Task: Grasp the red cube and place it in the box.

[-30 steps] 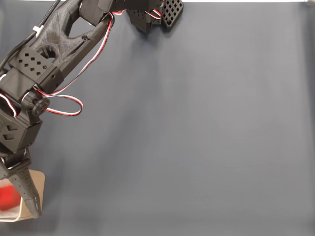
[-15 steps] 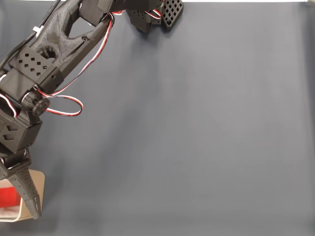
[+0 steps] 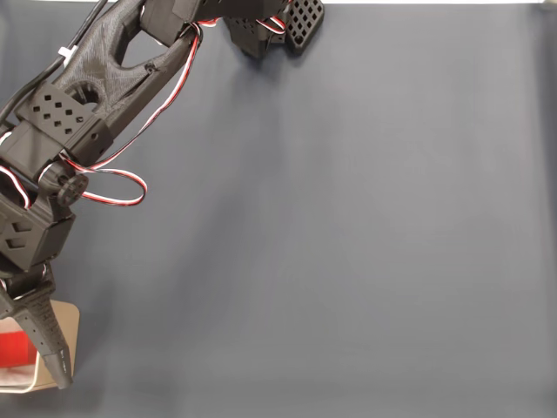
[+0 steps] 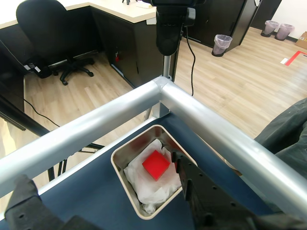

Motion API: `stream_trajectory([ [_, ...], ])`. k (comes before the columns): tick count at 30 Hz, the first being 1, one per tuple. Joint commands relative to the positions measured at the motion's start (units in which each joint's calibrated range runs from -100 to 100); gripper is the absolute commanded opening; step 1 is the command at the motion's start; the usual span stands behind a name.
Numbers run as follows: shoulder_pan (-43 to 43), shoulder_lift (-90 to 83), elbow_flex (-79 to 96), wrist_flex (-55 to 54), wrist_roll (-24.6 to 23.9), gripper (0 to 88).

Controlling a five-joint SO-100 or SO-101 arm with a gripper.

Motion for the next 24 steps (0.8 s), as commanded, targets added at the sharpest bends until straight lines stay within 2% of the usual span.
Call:
stream_trajectory([
  [1, 0.5, -1.2, -2.8, -1.6, -0.6, 57.5],
  [3, 0.5, -1.4, -2.6, -1.7, -0.7, 53.8],
  [10, -1.4, -6.4, 3.7, -3.1, 0.2, 12.8],
  [13, -3.7, -11.3, 8.9, -2.9, 0.7, 0.1],
  [24, -16.7, -44.1, 45.5, -8.8, 0.0, 0.0],
])
